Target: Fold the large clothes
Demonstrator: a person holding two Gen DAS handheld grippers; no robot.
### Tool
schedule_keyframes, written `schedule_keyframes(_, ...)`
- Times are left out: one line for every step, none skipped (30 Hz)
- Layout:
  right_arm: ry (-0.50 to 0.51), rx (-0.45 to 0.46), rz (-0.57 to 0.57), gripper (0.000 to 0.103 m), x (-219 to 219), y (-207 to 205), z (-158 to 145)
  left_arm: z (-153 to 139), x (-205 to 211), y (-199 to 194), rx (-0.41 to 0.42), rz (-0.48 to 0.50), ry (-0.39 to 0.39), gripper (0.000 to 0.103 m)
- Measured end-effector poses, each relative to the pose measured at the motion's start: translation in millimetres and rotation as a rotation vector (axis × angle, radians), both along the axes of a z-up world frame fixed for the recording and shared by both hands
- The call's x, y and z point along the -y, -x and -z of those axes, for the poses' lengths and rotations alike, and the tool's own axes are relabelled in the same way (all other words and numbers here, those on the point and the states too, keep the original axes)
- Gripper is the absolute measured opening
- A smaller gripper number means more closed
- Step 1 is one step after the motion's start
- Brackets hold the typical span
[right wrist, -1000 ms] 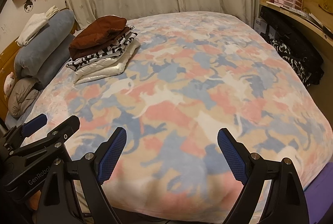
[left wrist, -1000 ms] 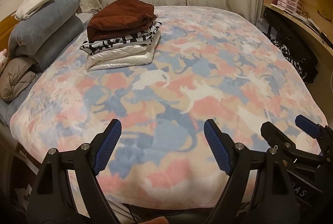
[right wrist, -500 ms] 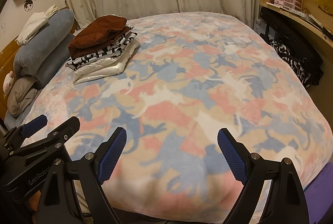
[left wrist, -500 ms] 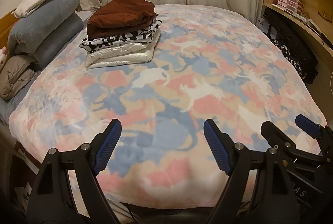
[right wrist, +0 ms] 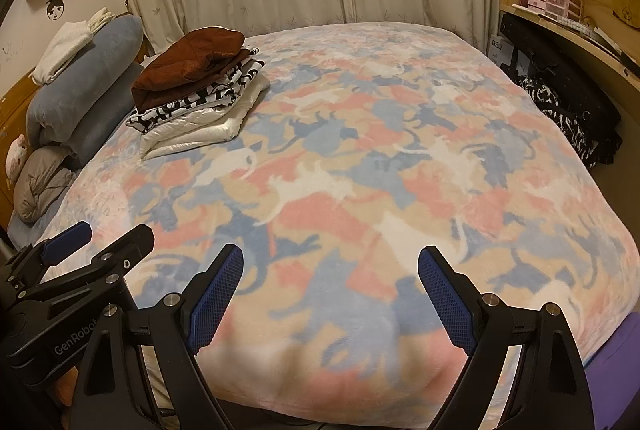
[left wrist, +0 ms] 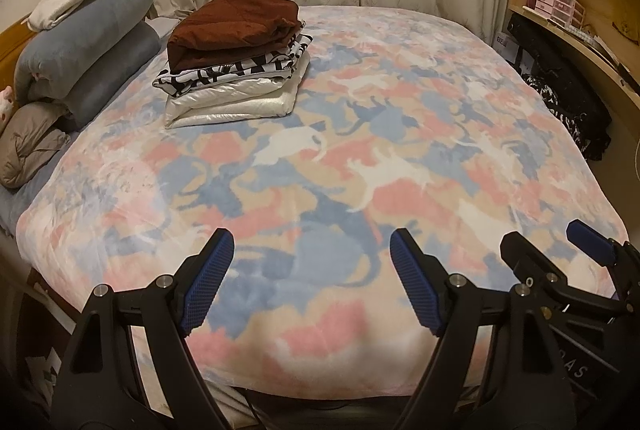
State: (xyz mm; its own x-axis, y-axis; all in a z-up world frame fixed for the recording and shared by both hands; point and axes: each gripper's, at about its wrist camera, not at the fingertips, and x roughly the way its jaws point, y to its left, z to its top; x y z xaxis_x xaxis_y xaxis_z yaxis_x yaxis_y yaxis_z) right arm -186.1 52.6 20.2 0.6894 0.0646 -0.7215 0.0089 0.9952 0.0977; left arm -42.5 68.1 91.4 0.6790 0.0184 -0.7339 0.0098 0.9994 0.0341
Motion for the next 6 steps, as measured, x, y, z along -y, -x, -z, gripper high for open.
schedule_keyframes(-0.001, -0.002, 0.0, 0.09, 2.0, 0.1, 0.8, 0.1, -0.2, -0.7, 0.0, 0.0, 0.001, 0.078)
schedule_keyframes(-0.001, -0.003, 0.0, 0.09, 2.8, 0.5, 3.4, 2.2, -0.1, 1.3, -0.002, 0.001, 0.0, 0.078)
schedule_keyframes(0.0, -0.003, 0.0, 0.09, 4.4, 0.6, 4.1, 2.7, -0.5, 1.4, -0.006, 0.0, 0.003, 0.078)
schedule_keyframes(0.001, -0.003, -0.001, 0.09, 5.3, 0.6, 4.5, 2.9, -0.5, 1.8, -0.01, -0.001, 0.006, 0.078)
schedule_keyframes(0.001, -0.003, -0.001, 0.09, 3.4, 0.4, 3.6, 5.5, -0.6, 3.0, -0.013, -0.002, 0.008, 0.078)
schedule_keyframes(0.001, -0.003, -0.001, 0.09, 4.0, 0.5, 4.0, 7.6, -1.0, 4.8, -0.016, -0.003, 0.009, 0.078)
